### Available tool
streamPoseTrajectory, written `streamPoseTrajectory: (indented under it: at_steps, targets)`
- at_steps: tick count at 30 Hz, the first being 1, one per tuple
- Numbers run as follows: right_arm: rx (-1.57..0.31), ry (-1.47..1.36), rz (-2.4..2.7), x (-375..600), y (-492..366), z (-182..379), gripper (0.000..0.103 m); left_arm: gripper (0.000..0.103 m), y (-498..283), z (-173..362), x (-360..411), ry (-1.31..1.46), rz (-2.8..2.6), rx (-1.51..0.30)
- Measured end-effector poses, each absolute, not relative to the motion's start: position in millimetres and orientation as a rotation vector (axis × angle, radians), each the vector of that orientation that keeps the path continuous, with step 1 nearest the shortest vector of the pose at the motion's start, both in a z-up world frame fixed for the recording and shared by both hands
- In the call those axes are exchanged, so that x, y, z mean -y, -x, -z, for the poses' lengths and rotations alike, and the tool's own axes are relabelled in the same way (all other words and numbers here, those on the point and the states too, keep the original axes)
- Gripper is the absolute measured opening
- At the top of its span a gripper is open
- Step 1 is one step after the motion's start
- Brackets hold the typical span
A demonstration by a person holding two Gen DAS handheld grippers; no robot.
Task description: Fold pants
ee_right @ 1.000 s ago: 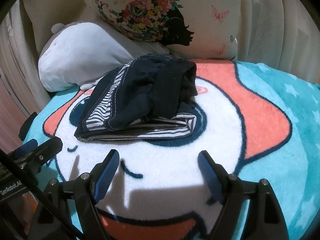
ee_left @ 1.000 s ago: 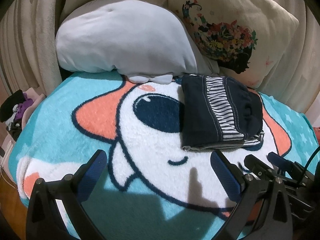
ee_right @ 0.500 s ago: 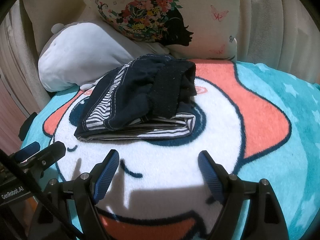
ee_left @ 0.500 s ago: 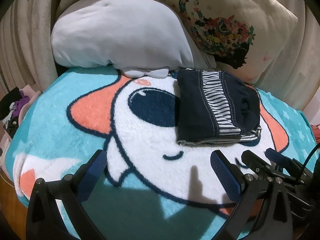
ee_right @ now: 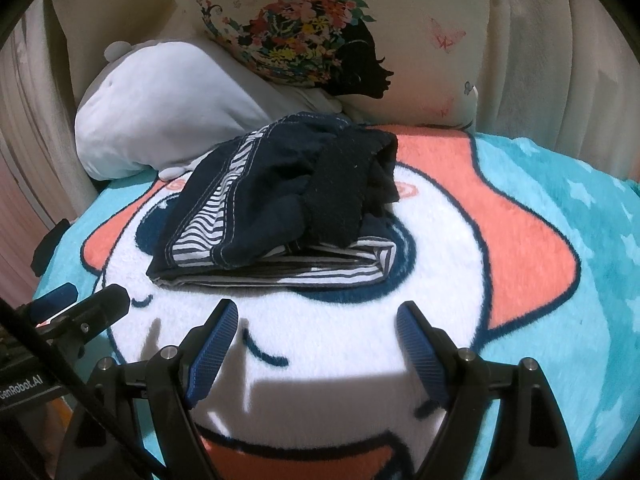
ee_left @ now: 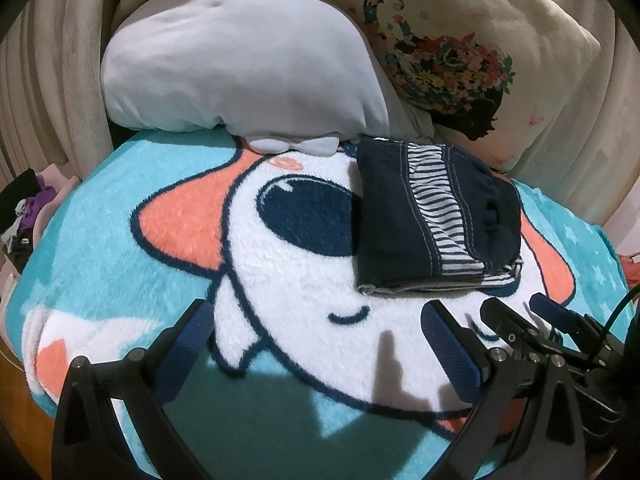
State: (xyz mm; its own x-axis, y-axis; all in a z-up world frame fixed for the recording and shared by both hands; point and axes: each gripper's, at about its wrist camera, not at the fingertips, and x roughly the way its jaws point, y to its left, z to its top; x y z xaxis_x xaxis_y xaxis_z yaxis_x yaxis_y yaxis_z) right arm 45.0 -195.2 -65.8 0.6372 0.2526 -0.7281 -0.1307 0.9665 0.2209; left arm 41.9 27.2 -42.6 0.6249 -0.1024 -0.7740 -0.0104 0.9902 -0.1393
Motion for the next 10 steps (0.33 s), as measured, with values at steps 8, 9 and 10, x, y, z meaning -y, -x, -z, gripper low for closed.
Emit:
streamPoseTrajectory:
  at_steps: [8, 9, 10]
  targets:
    - [-0.849, -0.122, -0.226, 185, -54, 61, 0.086, 0.103, -46, 36, -32, 0.146, 0.060, -0.870]
    - [-0.850, -0.120, -0.227, 183, -56, 61, 0.086, 0.103, -46, 36, -32, 0.145, 0.057, -0.871]
    - [-0.852, -0.118, -0.229, 182, -56, 61, 0.086, 0.103, -47, 36, -33, 0.143, 0.049, -0.876]
